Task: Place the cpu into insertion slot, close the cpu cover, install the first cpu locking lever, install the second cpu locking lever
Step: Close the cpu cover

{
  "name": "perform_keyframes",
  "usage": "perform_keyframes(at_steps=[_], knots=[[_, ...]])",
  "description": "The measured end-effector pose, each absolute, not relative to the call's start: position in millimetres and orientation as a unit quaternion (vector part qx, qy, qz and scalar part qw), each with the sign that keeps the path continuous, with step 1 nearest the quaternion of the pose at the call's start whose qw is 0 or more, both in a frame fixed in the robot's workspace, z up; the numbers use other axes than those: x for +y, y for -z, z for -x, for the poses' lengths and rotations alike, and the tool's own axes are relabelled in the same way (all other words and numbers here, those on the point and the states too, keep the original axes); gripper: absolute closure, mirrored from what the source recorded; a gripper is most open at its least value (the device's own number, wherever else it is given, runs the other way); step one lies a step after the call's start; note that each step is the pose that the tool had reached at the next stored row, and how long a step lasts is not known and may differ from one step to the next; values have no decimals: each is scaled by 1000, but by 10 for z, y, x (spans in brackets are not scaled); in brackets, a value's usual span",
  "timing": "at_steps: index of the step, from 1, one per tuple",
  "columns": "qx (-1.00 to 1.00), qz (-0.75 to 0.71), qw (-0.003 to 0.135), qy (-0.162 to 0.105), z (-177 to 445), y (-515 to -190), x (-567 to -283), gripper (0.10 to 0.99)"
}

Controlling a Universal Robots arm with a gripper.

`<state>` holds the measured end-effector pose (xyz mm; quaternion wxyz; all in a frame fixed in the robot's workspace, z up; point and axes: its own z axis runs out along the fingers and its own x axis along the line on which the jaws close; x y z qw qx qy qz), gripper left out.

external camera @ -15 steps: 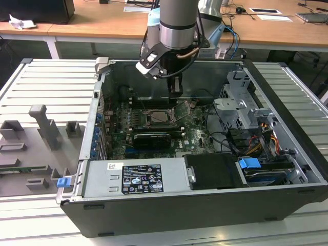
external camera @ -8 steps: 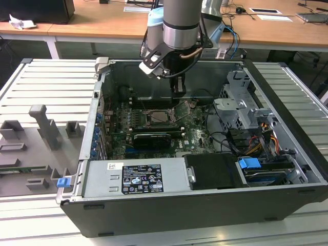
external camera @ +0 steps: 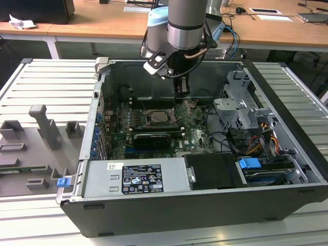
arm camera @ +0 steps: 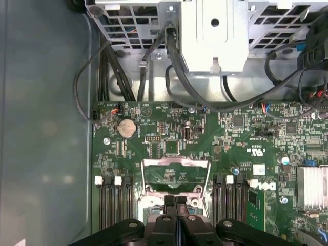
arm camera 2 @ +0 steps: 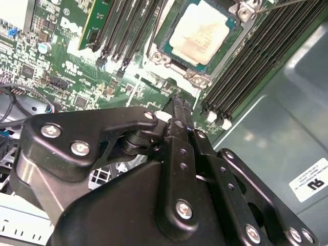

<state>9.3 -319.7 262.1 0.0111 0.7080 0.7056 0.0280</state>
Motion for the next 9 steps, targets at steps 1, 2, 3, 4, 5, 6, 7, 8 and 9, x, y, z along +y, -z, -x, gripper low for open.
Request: perform_keyframes(at_steps=[1, 2, 3, 4, 5, 6, 7, 8, 9], knots=[[706, -708, 11, -28, -108, -2617, -3197, 980], [706, -708, 11, -28, -117, -2615, -3197, 980], [706, -707, 11, -28, -130, -2613, -3197, 980], [707, -706, 11, -28, -142, -2612, -3197, 980], [708, -705, 11, -28, -148, -2610, -3197, 980], [709, -705, 11, -28, -159, -2607, -3197, 980], [709, -704, 11, -28, -178, -2602, -3197, 980], [709, -704, 11, -28, -194, -2599, -3197, 980], [709, -705, 11, -28, -211, -2596, -3197, 980]])
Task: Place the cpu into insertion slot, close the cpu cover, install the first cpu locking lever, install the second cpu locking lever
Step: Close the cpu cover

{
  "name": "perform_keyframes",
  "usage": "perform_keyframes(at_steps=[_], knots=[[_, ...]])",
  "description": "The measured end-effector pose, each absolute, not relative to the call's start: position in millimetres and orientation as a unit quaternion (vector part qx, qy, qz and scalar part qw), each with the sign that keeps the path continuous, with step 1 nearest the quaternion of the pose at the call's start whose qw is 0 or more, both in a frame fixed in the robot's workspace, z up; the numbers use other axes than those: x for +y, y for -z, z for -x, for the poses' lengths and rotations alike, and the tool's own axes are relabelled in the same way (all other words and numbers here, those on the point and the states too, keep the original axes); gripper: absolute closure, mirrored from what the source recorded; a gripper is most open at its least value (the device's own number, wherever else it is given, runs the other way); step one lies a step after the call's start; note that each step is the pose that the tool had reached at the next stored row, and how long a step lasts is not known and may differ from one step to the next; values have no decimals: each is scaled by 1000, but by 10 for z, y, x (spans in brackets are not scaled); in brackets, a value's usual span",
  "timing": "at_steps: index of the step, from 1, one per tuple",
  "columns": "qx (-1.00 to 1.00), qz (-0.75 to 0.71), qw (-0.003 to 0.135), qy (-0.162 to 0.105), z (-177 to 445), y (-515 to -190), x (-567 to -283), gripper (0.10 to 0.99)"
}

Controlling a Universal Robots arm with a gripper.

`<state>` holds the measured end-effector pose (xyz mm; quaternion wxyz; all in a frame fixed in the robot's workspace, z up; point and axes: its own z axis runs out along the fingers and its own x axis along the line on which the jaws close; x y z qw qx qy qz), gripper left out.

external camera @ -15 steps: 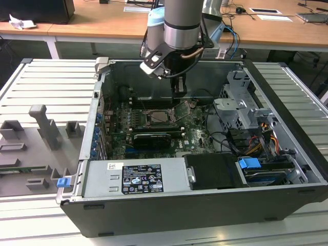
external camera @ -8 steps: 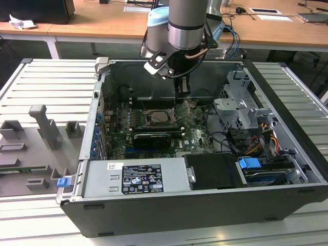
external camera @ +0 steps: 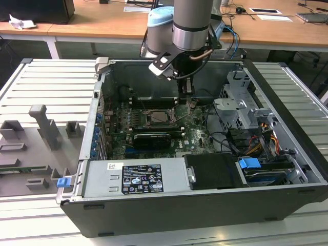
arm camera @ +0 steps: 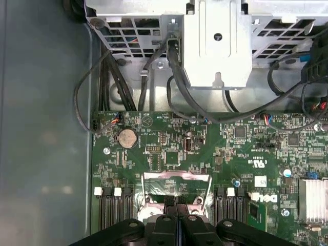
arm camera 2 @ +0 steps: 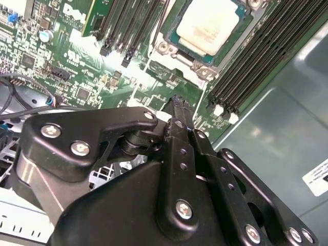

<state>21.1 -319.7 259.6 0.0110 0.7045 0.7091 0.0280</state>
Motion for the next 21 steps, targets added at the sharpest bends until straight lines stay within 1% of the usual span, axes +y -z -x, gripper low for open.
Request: perform_keyframes(at_steps=[11, 21], knots=[[710, -703, 11, -28, -504, -2567, -3196, 980], [710, -703, 11, -27, -630, -2492, -3196, 980]])
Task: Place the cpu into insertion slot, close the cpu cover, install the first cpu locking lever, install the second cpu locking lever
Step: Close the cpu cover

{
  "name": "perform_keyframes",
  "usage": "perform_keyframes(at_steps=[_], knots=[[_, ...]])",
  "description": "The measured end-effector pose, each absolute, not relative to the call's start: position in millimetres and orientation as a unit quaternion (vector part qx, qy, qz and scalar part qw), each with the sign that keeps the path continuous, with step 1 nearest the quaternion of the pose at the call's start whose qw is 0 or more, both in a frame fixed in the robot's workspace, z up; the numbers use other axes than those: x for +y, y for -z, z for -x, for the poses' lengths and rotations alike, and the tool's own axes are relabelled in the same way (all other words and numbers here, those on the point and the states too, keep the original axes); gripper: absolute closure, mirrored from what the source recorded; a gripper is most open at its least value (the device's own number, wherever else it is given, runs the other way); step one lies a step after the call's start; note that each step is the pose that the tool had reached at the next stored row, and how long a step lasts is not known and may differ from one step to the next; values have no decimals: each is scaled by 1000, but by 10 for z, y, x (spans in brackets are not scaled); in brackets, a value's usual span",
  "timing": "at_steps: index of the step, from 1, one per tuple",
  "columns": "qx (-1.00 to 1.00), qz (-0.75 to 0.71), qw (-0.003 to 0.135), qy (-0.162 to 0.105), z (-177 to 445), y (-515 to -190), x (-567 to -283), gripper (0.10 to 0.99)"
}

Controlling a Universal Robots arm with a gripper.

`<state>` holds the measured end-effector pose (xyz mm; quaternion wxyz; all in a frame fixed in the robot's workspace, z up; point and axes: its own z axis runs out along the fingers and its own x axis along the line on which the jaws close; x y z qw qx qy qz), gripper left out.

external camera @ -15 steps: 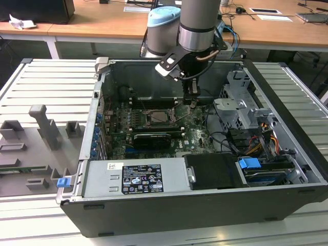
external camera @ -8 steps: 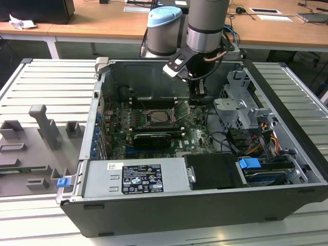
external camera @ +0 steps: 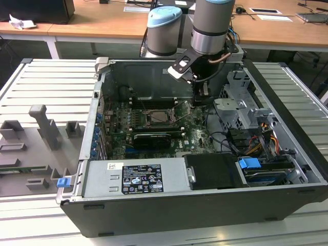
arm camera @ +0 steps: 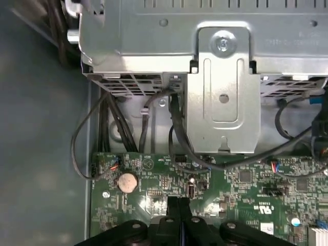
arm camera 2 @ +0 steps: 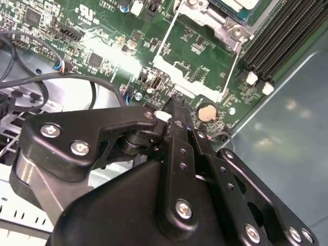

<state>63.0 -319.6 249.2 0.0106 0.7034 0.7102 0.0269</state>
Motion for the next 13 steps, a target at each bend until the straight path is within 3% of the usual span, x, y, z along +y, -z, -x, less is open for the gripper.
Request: perform_keyframes(at_steps=[13], knots=[[710, -704, 9, -28, -300, -2467, -3210, 980]])
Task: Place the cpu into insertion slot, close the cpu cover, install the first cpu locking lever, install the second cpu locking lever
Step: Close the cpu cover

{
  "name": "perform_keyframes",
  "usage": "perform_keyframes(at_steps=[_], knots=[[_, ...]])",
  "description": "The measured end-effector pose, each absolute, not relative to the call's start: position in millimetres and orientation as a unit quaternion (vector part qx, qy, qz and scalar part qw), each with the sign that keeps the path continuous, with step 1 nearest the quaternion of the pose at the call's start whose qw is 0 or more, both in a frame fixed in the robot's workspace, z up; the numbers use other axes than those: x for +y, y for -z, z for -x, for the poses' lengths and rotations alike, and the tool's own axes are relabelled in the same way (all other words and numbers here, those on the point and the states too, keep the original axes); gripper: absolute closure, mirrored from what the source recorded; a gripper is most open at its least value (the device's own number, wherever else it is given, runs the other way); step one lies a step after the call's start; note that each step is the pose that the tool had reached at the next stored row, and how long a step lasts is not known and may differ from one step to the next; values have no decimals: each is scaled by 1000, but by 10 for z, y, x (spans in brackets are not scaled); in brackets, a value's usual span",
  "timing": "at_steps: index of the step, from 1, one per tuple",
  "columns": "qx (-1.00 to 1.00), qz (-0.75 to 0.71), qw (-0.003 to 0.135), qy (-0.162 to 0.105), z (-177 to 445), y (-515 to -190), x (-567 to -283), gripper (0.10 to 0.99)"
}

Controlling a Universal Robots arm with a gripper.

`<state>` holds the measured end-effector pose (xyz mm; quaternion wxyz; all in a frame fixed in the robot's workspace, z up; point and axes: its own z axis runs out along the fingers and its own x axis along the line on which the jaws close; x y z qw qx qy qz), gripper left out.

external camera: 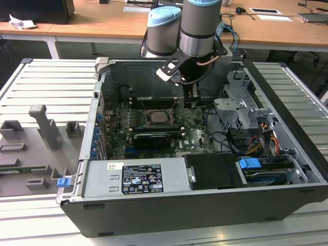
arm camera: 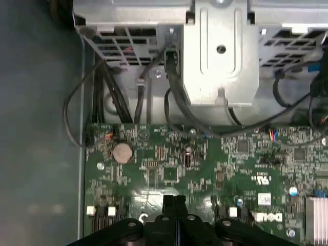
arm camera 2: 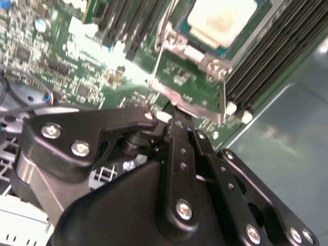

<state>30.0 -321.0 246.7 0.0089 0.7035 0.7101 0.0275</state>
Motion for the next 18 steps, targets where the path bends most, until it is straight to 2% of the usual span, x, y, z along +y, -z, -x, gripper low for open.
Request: perform_keyframes(at_steps=[18], knots=[[710, -703, 9, -28, -216, -2466, -3209, 980]])
